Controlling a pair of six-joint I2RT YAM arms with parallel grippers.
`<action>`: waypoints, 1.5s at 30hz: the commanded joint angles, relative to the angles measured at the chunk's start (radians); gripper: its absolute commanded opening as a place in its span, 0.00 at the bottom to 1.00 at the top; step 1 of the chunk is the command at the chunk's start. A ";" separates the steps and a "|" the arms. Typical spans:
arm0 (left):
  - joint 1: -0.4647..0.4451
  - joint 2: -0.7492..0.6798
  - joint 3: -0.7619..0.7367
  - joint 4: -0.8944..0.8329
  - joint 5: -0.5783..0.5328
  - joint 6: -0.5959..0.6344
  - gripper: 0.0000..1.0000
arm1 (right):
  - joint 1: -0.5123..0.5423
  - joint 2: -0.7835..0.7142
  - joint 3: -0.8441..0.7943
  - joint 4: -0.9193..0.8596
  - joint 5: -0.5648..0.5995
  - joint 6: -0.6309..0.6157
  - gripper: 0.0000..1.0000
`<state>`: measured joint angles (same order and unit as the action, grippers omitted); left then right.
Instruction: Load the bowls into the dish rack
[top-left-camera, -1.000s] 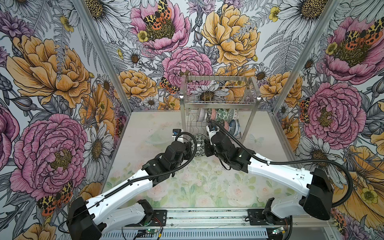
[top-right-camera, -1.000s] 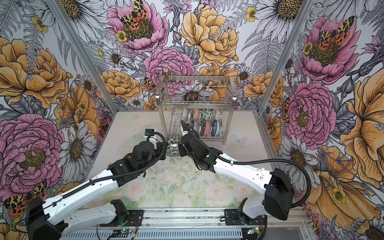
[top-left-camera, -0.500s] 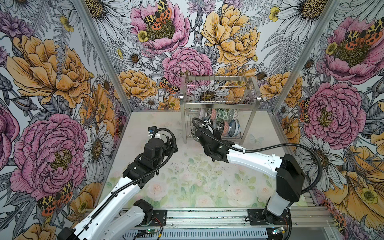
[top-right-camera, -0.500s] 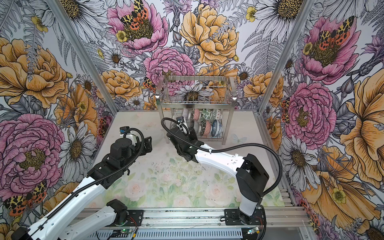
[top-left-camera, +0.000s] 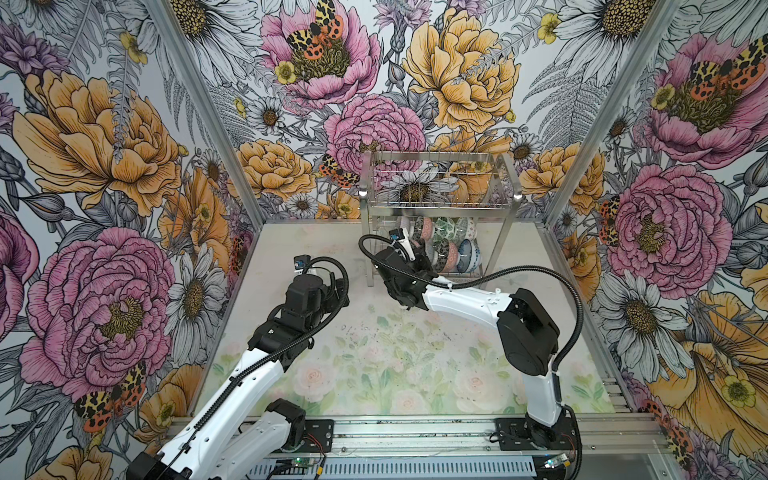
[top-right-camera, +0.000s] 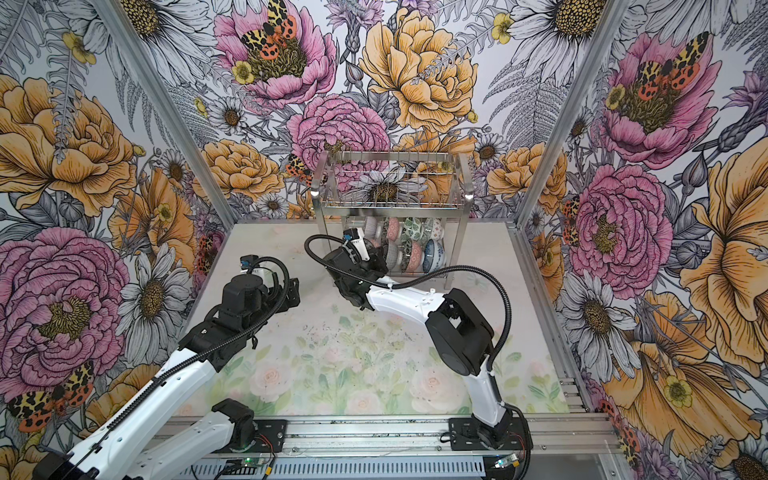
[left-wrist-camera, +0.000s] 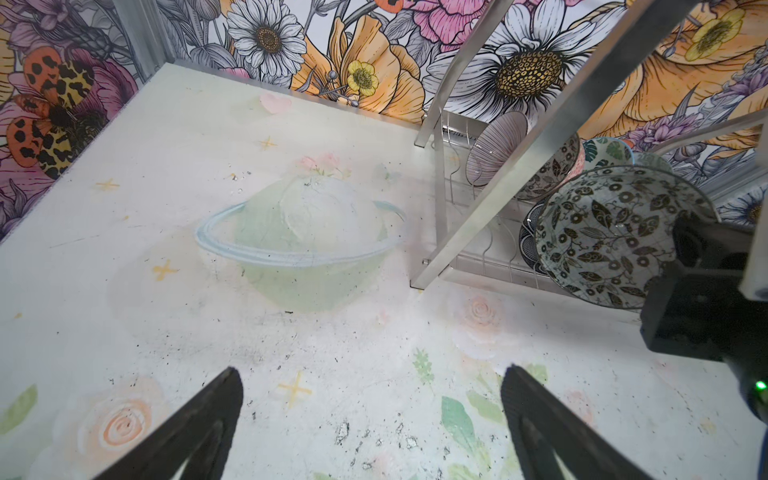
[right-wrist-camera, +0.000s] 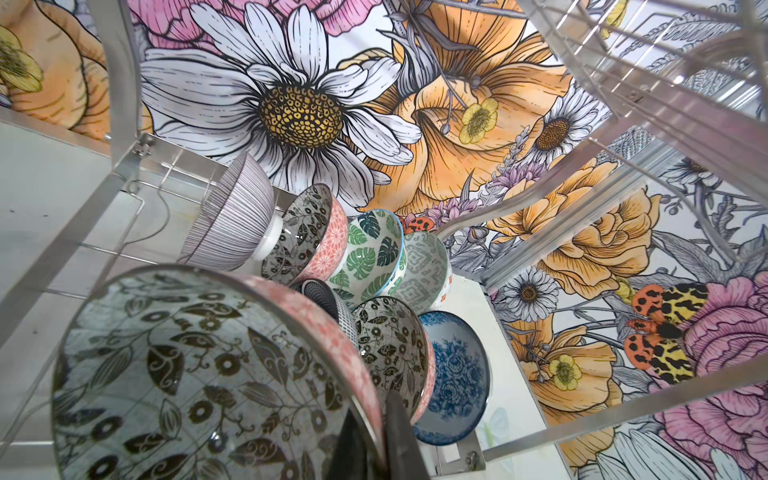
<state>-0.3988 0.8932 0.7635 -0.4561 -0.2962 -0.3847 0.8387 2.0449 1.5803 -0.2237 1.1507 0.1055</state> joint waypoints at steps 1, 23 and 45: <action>0.020 0.012 -0.009 0.029 0.043 0.044 0.98 | -0.021 0.030 0.055 0.116 0.045 -0.069 0.00; 0.048 0.028 -0.002 0.039 0.080 0.063 0.99 | -0.040 0.255 0.209 0.302 0.039 -0.342 0.00; 0.050 0.011 -0.007 0.033 0.079 0.061 0.99 | -0.095 0.399 0.308 0.439 0.051 -0.611 0.00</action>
<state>-0.3614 0.9226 0.7631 -0.4442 -0.2375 -0.3363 0.7528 2.4138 1.8420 0.1780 1.1843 -0.4522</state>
